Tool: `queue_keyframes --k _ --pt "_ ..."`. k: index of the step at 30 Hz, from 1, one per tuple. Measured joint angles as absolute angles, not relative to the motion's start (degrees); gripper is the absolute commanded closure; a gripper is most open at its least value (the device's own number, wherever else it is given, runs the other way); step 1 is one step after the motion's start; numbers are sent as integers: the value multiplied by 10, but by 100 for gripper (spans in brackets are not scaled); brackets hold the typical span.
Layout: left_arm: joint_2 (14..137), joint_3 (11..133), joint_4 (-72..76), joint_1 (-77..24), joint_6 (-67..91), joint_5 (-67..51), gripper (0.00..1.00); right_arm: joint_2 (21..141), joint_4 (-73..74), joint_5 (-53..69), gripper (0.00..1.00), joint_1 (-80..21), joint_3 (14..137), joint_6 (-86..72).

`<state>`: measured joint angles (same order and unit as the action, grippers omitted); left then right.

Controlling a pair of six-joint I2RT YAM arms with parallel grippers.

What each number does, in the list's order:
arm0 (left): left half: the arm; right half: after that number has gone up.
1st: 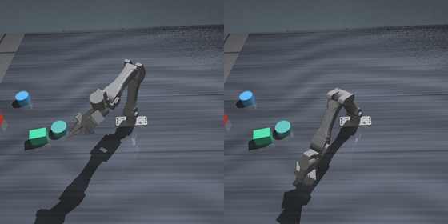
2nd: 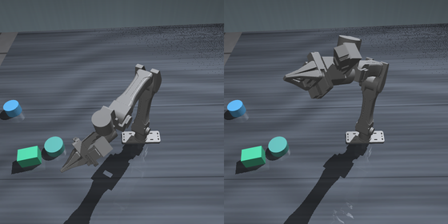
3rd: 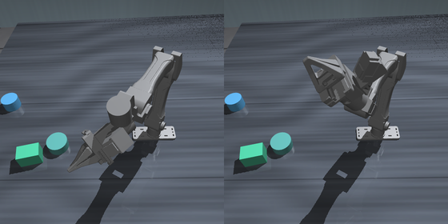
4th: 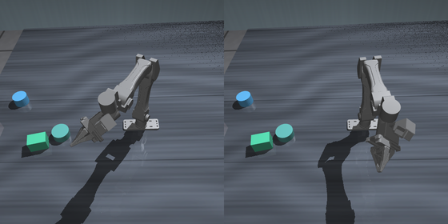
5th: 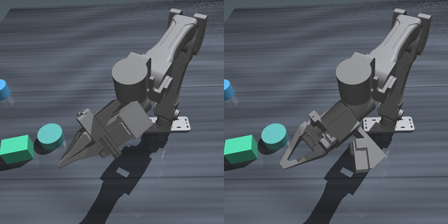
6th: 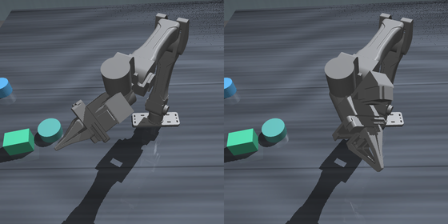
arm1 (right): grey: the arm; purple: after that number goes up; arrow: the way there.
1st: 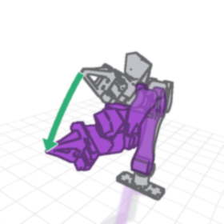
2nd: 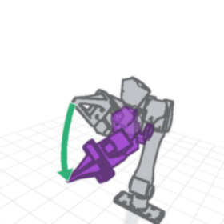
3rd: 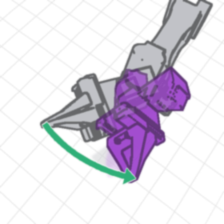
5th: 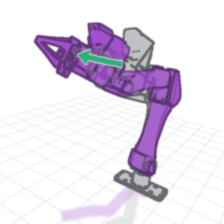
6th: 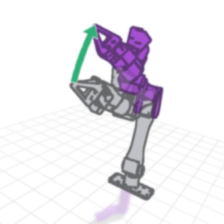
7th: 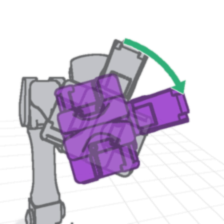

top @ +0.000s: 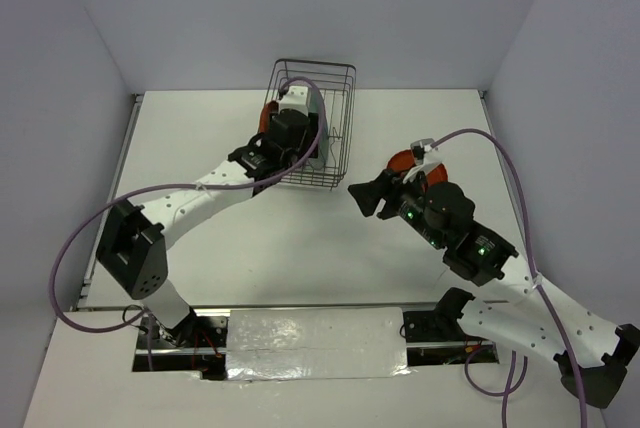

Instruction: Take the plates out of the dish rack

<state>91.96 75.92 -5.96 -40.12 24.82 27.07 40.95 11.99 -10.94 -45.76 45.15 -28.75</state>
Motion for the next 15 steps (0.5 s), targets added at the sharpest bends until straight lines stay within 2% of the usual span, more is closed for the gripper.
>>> queue_keyframes --k 7,15 --pt "964 778 -60 -364 249 265 35 400 113 -92 34 -458 449 -287" --pt "1004 792 -45 -346 244 224 42 369 103 -90 34 -458 446 -287"
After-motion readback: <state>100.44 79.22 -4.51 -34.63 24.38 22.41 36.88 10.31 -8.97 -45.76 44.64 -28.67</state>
